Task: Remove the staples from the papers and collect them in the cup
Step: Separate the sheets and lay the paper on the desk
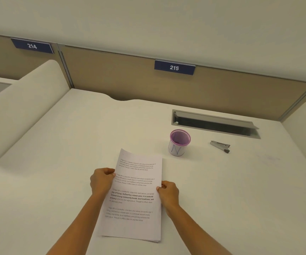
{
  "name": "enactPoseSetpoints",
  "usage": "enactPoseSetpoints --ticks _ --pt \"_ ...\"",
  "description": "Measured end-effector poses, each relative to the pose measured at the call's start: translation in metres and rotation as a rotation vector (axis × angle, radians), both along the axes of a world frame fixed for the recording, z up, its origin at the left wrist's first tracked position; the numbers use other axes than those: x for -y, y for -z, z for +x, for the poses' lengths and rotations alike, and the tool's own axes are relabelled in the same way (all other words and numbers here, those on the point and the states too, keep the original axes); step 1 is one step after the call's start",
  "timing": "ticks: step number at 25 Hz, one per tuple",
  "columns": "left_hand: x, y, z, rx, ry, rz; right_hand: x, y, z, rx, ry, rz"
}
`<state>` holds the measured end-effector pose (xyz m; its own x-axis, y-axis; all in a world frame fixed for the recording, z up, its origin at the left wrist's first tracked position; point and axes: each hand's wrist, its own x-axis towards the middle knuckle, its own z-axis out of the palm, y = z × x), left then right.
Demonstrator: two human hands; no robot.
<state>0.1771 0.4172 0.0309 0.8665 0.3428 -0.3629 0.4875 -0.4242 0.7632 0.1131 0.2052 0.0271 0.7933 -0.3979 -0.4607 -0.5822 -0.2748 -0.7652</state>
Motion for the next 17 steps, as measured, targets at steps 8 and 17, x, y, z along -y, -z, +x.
enactPoseSetpoints --ticks 8,17 --pt "-0.004 0.005 -0.001 0.02 0.044 0.126 -0.008 0.005 -0.002 0.021 -0.12 -0.176" --pt "0.0 0.005 -0.009 0.052 0.082 0.161 -0.013 0.015 -0.009 -0.016 -0.181 -0.312"
